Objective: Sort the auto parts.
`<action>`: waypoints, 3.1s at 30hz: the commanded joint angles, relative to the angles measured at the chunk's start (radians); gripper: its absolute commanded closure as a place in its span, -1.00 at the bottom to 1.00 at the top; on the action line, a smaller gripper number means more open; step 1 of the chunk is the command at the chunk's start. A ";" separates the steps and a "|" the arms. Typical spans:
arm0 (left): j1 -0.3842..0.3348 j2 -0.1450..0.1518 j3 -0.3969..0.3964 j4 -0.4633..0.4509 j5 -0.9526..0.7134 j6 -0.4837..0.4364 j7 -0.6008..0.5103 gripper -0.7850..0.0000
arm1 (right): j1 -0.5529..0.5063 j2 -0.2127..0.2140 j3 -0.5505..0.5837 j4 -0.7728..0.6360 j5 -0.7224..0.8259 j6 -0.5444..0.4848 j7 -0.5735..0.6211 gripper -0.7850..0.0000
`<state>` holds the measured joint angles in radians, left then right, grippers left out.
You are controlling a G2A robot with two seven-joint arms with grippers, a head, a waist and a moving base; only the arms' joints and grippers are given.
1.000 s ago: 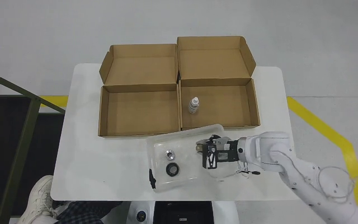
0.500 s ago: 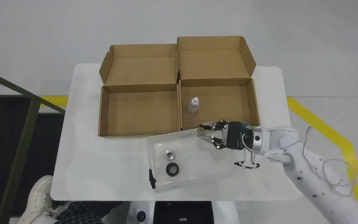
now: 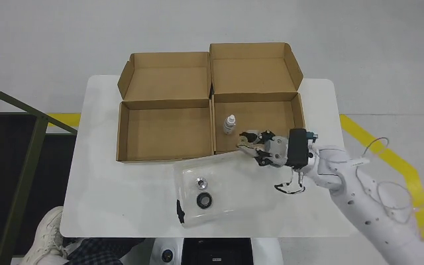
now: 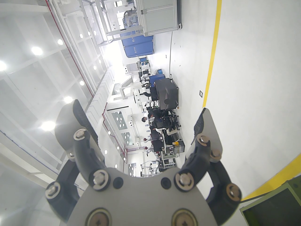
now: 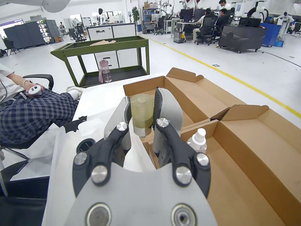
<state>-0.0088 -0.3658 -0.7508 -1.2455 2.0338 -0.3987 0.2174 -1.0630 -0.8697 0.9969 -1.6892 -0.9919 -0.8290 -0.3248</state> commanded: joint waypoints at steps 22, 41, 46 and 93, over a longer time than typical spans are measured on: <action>0.000 0.000 0.000 0.000 0.000 0.000 0.000 -1.00 | 0.089 -0.035 -0.003 0.106 -0.094 0.024 0.244 1.00; 0.000 0.000 0.000 0.000 0.000 0.000 0.000 -1.00 | 0.258 -0.090 -0.100 0.217 -0.107 0.102 0.612 0.29; 0.000 0.000 0.000 0.000 0.000 0.000 0.000 -1.00 | 0.280 -0.101 -0.112 0.238 -0.093 0.111 0.658 0.11; 0.000 0.000 0.000 0.000 0.000 0.000 0.000 -1.00 | 0.156 -0.164 -0.275 -0.126 -0.375 0.246 0.606 -1.00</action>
<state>-0.0088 -0.3658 -0.7508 -1.2455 2.0338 -0.3987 0.2174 -0.9169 -1.0267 0.7366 -1.8235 -1.3636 -0.5952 0.2766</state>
